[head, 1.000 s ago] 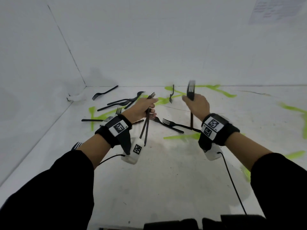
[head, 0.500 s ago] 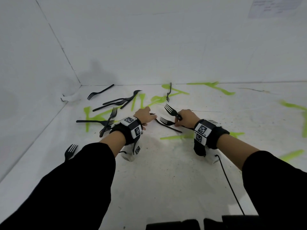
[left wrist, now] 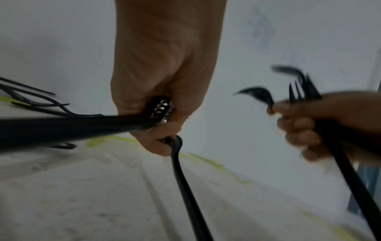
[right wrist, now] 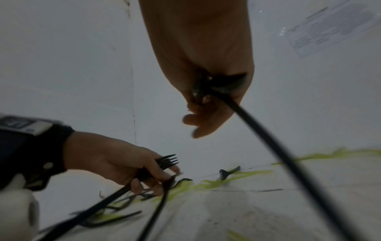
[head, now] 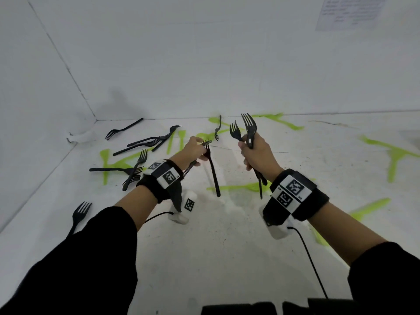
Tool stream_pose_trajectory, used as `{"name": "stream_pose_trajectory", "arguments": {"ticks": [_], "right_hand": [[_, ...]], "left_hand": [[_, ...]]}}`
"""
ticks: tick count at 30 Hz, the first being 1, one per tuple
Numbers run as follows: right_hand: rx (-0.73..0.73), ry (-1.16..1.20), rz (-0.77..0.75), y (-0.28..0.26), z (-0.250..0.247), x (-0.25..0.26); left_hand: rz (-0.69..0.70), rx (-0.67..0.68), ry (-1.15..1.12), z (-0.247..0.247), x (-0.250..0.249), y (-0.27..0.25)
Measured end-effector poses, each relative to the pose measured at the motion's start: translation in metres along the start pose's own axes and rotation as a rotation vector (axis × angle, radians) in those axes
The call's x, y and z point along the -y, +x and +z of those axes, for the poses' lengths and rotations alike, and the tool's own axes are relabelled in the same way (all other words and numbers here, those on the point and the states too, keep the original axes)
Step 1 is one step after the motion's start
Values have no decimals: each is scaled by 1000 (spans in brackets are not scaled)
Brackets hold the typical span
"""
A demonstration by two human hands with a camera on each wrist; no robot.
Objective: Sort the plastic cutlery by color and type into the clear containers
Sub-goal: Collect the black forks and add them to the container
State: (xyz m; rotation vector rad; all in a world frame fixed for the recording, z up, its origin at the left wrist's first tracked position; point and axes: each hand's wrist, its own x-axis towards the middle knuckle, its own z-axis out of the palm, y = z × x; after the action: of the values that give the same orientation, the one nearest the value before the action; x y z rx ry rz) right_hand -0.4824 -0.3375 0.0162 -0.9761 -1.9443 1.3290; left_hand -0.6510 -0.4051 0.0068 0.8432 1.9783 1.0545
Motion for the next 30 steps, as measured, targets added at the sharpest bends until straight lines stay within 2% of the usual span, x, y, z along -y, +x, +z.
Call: {"name": "stream_pose_trajectory", "arguments": {"ticks": [5, 8, 11, 15, 20, 25, 30], "right_hand": [[135, 16, 59, -20, 10, -3], [199, 65, 85, -31, 18, -6], [229, 145, 186, -41, 23, -10], [233, 120, 104, -54, 29, -14], [259, 142, 54, -67, 31, -15], [273, 71, 35, -73, 31, -14], [308, 120, 77, -82, 31, -15]], "left_hand": [[-17, 94, -424, 6, -14, -34], [-82, 138, -628, 11, -10, -50], [-137, 142, -637, 16, 0, -62], [-143, 150, -573, 21, 18, -71], [-196, 159, -867, 26, 27, -80], [-180, 147, -974, 33, 24, -84], [-100, -6, -866, 39, 20, -83]]}}
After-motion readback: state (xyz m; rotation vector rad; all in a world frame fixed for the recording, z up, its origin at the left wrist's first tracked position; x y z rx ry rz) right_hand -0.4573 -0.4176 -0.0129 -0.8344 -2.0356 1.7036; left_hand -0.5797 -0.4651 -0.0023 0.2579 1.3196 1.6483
